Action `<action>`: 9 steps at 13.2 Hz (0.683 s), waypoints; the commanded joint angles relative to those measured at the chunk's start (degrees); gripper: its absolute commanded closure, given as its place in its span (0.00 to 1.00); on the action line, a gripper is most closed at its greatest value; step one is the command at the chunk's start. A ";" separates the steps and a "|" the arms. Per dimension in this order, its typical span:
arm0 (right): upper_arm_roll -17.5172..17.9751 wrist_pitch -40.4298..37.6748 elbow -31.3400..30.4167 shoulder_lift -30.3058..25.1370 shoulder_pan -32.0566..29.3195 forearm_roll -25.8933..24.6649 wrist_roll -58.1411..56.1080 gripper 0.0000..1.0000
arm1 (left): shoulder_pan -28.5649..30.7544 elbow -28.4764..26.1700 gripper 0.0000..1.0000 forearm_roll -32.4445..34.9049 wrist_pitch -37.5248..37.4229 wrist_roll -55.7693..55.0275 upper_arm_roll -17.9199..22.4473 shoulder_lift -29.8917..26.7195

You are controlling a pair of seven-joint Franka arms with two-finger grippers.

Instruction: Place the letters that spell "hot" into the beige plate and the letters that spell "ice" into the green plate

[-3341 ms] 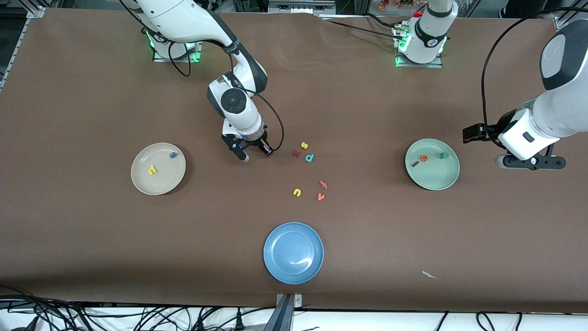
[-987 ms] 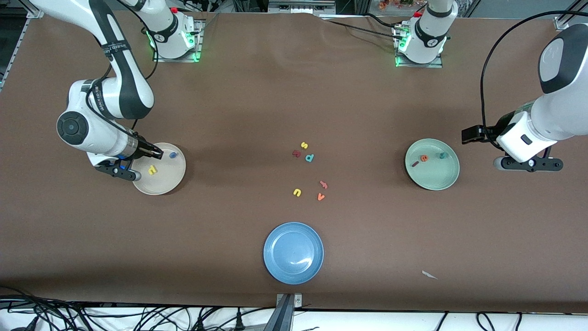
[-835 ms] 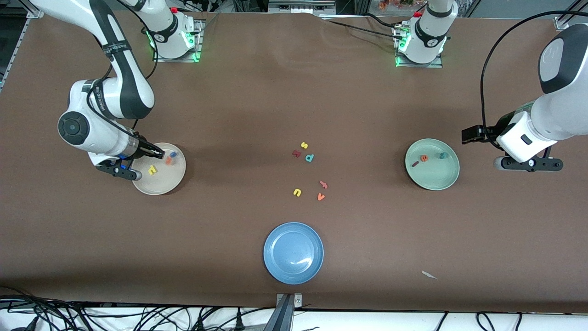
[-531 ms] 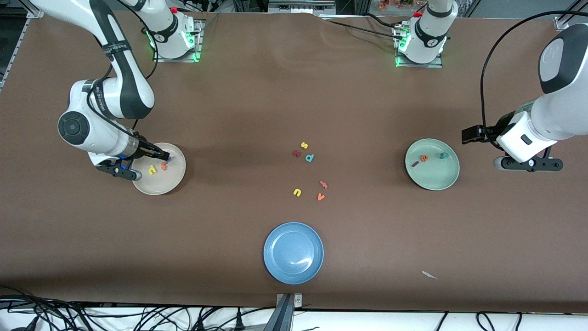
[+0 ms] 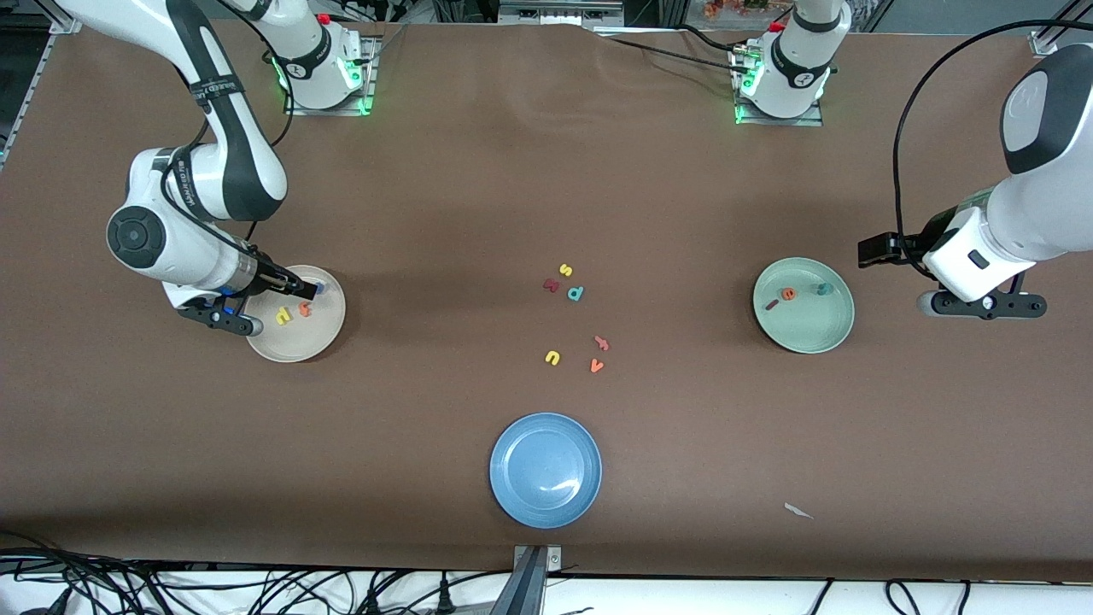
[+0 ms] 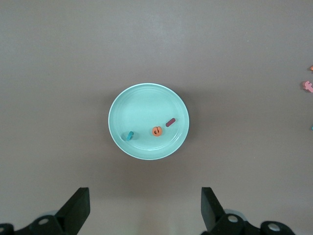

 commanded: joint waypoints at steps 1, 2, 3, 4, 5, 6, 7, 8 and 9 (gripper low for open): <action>0.21 0.25 -0.62 -1.44 -0.11 0.61 0.11 0.01 | 0.40 1.10 0.00 -1.40 -0.87 1.25 -0.12 0.32; 0.21 0.08 -0.27 -1.71 -0.11 0.61 0.03 0.01 | 0.40 1.10 0.00 -1.40 -0.78 1.25 -0.21 0.32; 0.29 -0.36 0.51 -1.80 -0.11 0.53 0.03 0.01 | 0.40 1.10 0.00 -1.40 -0.52 1.25 -0.21 0.23; 0.30 -0.45 1.13 -2.06 -0.11 0.53 -0.24 0.01 | 0.40 1.10 0.00 -1.40 -0.43 1.25 -0.21 0.23; 0.38 -0.45 1.74 -2.23 -0.11 0.53 -0.50 0.01 | 0.40 1.10 0.00 -1.31 -0.43 1.25 -0.21 0.23; 0.38 -0.80 2.36 -2.76 -0.11 0.44 -0.59 0.01 | 0.40 1.10 0.00 -1.31 -0.34 1.25 -0.21 0.23; 0.47 -1.94 3.50 -3.02 -0.11 0.09 -0.59 0.00 | 0.40 1.10 0.00 -1.31 -0.26 1.25 -0.21 0.23; 0.56 -3.78 5.34 -3.03 -0.11 -0.17 -0.76 0.00 | 0.40 1.10 0.00 -1.31 -0.26 1.25 -0.21 0.23; 0.56 -5.27 7.01 -3.37 -0.11 -0.26 -1.20 0.00 | 0.40 1.10 0.00 -1.31 -0.25 1.25 -0.21 0.23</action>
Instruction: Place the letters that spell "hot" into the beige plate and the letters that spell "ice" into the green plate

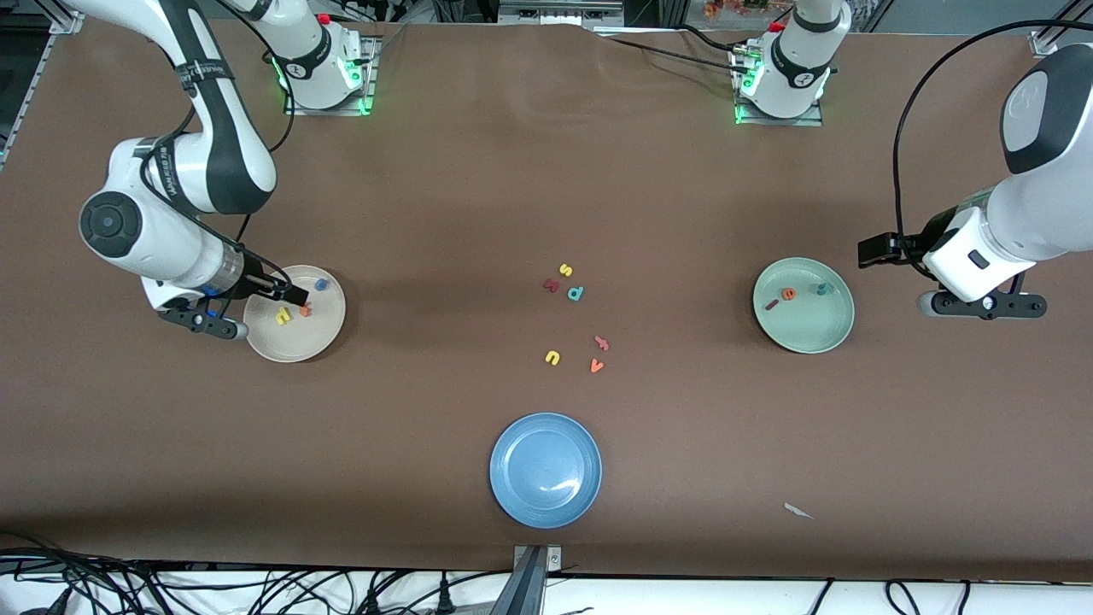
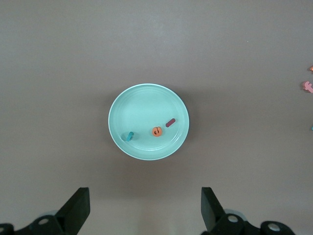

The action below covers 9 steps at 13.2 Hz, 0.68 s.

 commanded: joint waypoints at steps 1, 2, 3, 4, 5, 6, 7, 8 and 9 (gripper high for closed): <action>0.38 -5.27 4.14 -1.72 -0.13 -0.77 -1.16 0.00 | 0.40 1.10 0.00 -1.39 -0.34 1.25 -0.21 0.23; 0.56 -7.46 5.81 -2.33 -0.13 -2.25 -1.42 0.00 | 0.40 1.10 0.00 -1.31 -0.34 1.25 -0.21 0.23; 0.56 -10.53 7.65 -2.68 -0.13 -3.23 -1.86 0.00 | 0.40 1.10 0.00 -1.31 -0.34 1.25 -0.21 0.23; 0.56 -13.78 9.85 -2.95 -0.13 -3.23 -2.56 0.00 | 0.40 1.10 0.00 -1.31 -0.34 1.25 -0.21 0.23; 0.56 -17.20 12.31 -3.04 -0.04 -3.32 -3.96 0.00 | 0.40 1.10 0.00 -1.39 -0.34 1.25 -0.21 0.23; 0.56 -20.02 14.85 -3.30 -0.04 -3.41 -6.24 0.00 | 0.40 1.10 0.00 -1.31 -0.34 1.25 -0.21 0.23; 0.47 -22.05 16.71 -3.65 -0.04 -3.67 -9.22 0.00 | 0.40 1.10 0.00 -1.31 -0.34 1.25 -0.21 0.32; 0.39 -23.46 18.03 -4.18 -0.04 -4.54 -11.60 0.00 | 0.40 1.10 0.00 -1.31 -0.34 1.25 -0.21 0.32; 0.38 -23.74 18.30 -5.14 -0.04 -6.12 -13.45 0.00 | 0.40 1.10 0.00 -1.39 -0.34 1.25 -0.21 0.32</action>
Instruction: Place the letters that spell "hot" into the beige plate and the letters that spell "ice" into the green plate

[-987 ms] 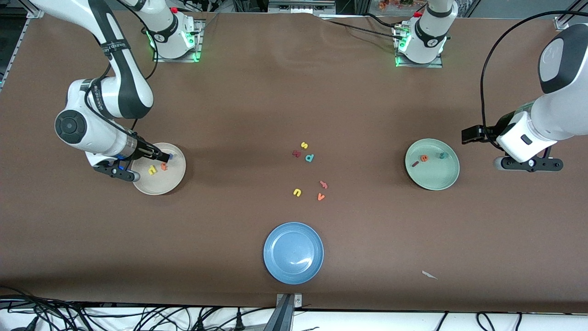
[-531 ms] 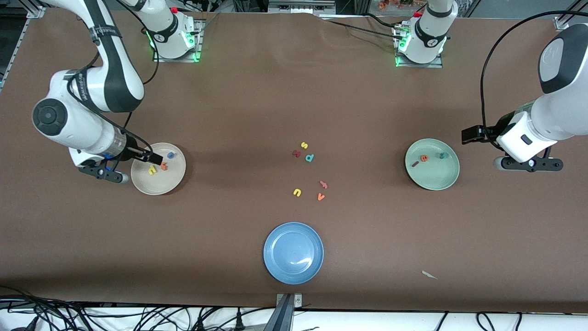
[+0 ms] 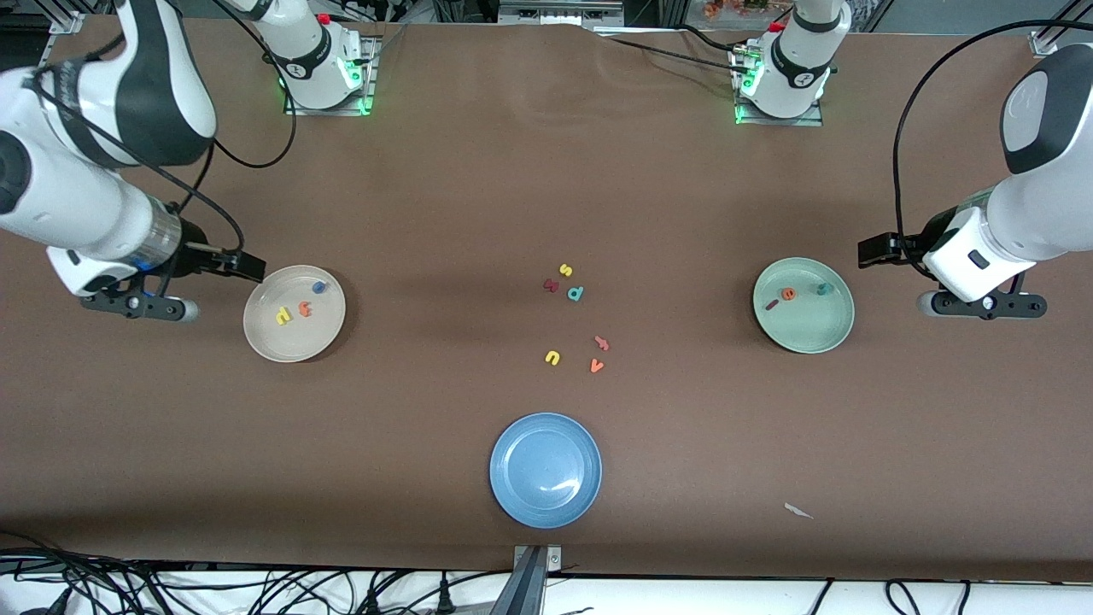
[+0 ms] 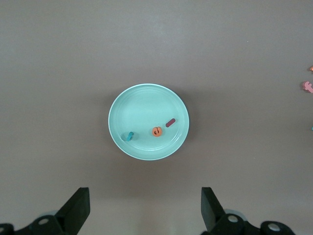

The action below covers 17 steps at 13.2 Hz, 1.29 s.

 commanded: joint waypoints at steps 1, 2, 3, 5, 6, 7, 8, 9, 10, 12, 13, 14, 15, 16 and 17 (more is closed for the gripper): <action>0.11 -2.69 2.03 -2.14 -0.07 -3.52 -5.68 0.00 | 0.40 1.10 0.00 -1.31 -0.35 1.25 -0.20 0.32; 0.11 -3.04 2.03 -2.85 -0.07 -3.80 -7.00 0.00 | 0.40 1.10 0.00 -1.31 -0.35 1.25 -0.20 0.32; 0.02 -3.82 2.03 -3.46 -0.15 -3.80 -8.49 0.00 | 0.40 1.01 0.00 -1.31 -0.35 1.25 -0.20 0.32; -0.07 -3.74 2.38 -4.26 -0.15 -3.80 -11.22 0.00 | 0.40 1.01 0.00 -1.39 -0.35 1.25 -0.20 0.32; -0.07 -3.22 2.38 -4.61 -0.15 -3.63 -11.93 0.00 | 0.40 1.10 0.00 -1.40 -0.35 1.25 -0.20 0.32; -0.07 -3.04 2.38 -4.61 -0.15 -3.19 -11.94 0.00 | 0.40 1.01 0.00 -1.31 -0.35 1.25 -0.20 0.32; -0.07 -2.61 2.29 -4.61 -0.15 -2.49 -11.85 0.00 | 0.40 1.01 0.00 -1.39 -0.35 1.25 -0.20 0.32; -0.07 -1.56 2.38 -4.70 -0.15 -1.00 -12.02 0.00 | 0.40 1.01 0.00 -1.39 -0.35 1.25 -0.20 0.32; -0.07 -1.29 2.38 -4.70 -0.15 0.23 -12.11 0.00 | 0.40 1.01 0.00 -1.31 -0.35 1.25 -0.20 0.32; 0.02 -1.28 2.38 -4.61 -0.15 0.59 -12.11 0.00 | 0.40 1.01 0.00 -1.39 -0.35 1.25 -0.20 0.32; 0.02 -1.37 2.38 -4.61 -0.15 1.81 -12.03 0.00 | 0.40 1.01 0.00 -1.31 -0.35 1.25 -0.20 0.32; -0.15 -1.81 2.38 -4.61 -0.15 3.30 -12.03 0.00 | 0.40 1.01 0.00 -1.39 -0.35 1.25 -0.20 0.32; -0.16 -2.16 2.38 -4.52 -0.15 4.02 -11.85 0.00 | 0.40 1.01 0.00 -1.39 -0.35 1.25 -0.20 0.32; -0.16 -2.16 2.38 -4.44 -0.15 4.02 -11.85 0.00 | 0.40 1.01 0.00 -1.40 -0.35 1.25 -0.20 0.32; -0.24 -2.60 2.47 -4.35 -0.15 4.02 -11.85 0.00 | 0.40 1.01 0.00 -1.31 -0.35 1.25 -0.20 0.32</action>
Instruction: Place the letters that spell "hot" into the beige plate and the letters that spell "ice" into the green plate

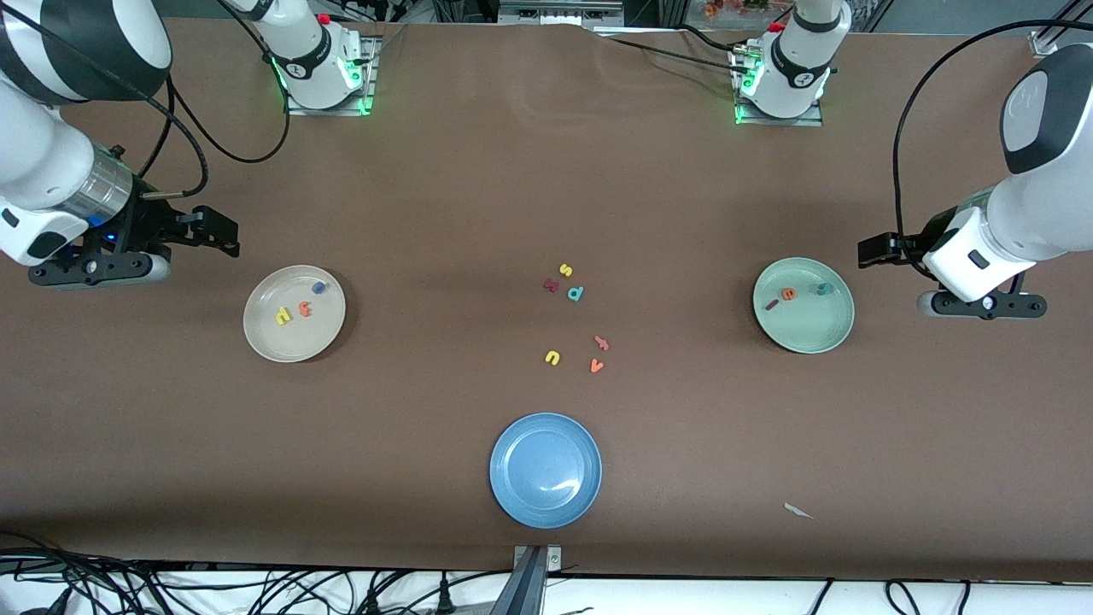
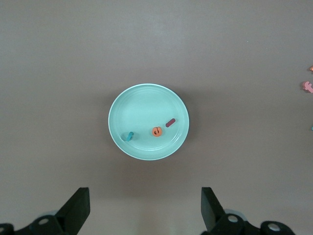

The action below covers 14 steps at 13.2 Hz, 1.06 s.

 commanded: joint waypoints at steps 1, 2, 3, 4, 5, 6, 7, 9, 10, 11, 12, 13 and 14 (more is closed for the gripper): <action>-0.11 -1.33 0.60 -0.20 -0.14 1.36 -0.75 0.00 | 0.40 1.01 0.00 -1.31 -0.43 1.25 -0.20 0.32; -0.11 -1.42 1.04 -0.11 -0.05 1.36 -0.74 0.00 | 0.40 1.01 0.00 -1.31 -0.43 1.25 -0.20 0.32; -0.11 -1.50 1.30 -0.11 -0.05 1.19 -0.83 0.00 | 0.40 1.01 0.00 -1.31 -0.43 1.25 -0.20 0.32; -0.11 -1.68 1.39 -0.03 -0.05 0.84 -0.74 0.00 | 0.40 1.01 0.00 -1.31 -0.43 1.25 -0.20 0.23; -0.11 -2.20 1.48 0.15 -0.23 1.01 -0.83 0.00 | 0.40 1.01 0.00 -1.31 -0.43 1.25 -0.20 0.23; -0.20 -2.30 1.92 0.32 -0.23 0.66 -0.83 0.00 | 0.40 1.01 0.00 -1.39 -0.43 1.25 -0.20 0.23; -0.11 -2.30 2.01 0.33 -0.14 0.22 -0.83 0.00 | 0.40 1.01 0.00 -1.31 -0.43 1.25 -0.20 0.23; -0.11 -2.30 1.92 0.33 -0.14 -0.83 -0.74 0.00 | 0.40 1.01 0.00 -1.39 -0.43 1.25 -0.20 0.23; -0.11 -2.30 1.92 0.33 -0.14 -0.84 -0.74 0.00 | 0.40 1.01 0.00 -1.31 -0.43 1.25 -0.20 0.23; -0.11 -2.30 1.92 0.33 -0.14 -0.84 -0.74 0.00 | 0.40 1.01 0.00 -1.39 -0.52 1.25 -0.20 0.23; -0.11 -2.30 2.01 0.24 -0.14 -0.75 -0.74 0.00 | 0.40 1.01 0.00 -1.31 -0.44 1.25 -0.20 0.23; -0.11 -2.38 2.01 0.24 -0.14 -0.75 -0.74 0.00 | 0.40 1.01 0.00 -1.31 -0.43 1.25 -0.20 0.23; -0.11 -2.38 2.01 0.15 -0.14 -0.75 -0.74 0.00 | 0.40 1.01 0.00 -1.39 -0.43 1.25 -0.20 0.23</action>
